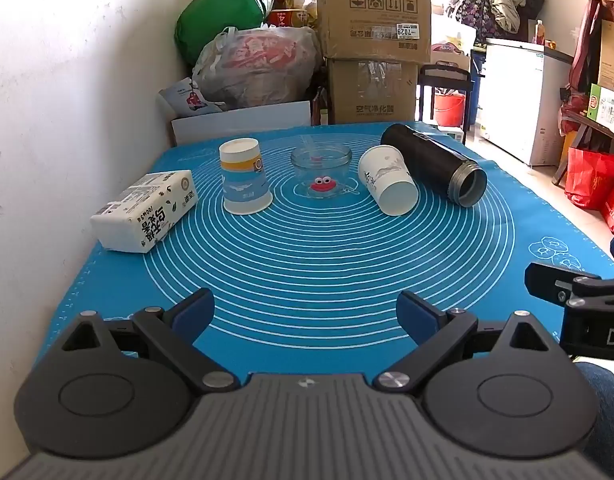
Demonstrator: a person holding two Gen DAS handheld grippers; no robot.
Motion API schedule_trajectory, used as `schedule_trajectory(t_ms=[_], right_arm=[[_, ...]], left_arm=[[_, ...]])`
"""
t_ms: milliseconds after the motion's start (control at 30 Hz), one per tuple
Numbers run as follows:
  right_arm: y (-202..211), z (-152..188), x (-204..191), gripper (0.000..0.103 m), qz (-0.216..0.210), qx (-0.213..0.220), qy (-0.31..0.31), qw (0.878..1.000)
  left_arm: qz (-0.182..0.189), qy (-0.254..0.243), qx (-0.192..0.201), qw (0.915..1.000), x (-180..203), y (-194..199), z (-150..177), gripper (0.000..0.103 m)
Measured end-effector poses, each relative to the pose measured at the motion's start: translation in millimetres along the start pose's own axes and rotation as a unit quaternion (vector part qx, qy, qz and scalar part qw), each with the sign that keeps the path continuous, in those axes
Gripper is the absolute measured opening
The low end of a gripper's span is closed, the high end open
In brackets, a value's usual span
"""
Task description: Flip cup upside down
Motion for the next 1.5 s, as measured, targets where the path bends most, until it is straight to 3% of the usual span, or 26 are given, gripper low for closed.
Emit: schedule_trajectory(t_ms=[1500], right_arm=[[2.4,0.8,2.3,0.103,0.001,0.002,-0.007,1.000]], left_arm=[[-0.001,-0.001,0.003,1.0000,0.4,1.7,-1.1,0.097]])
Point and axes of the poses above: each gripper's, at about its wrist camera, not at the fingertips, and y roughly against the way its jaws point, x to its right, z to its underside, the point moved 2 cm from there along -y, roughly the way its jaws point, and after that the axes turned 11 degrees about y, right-handed, at the moved point
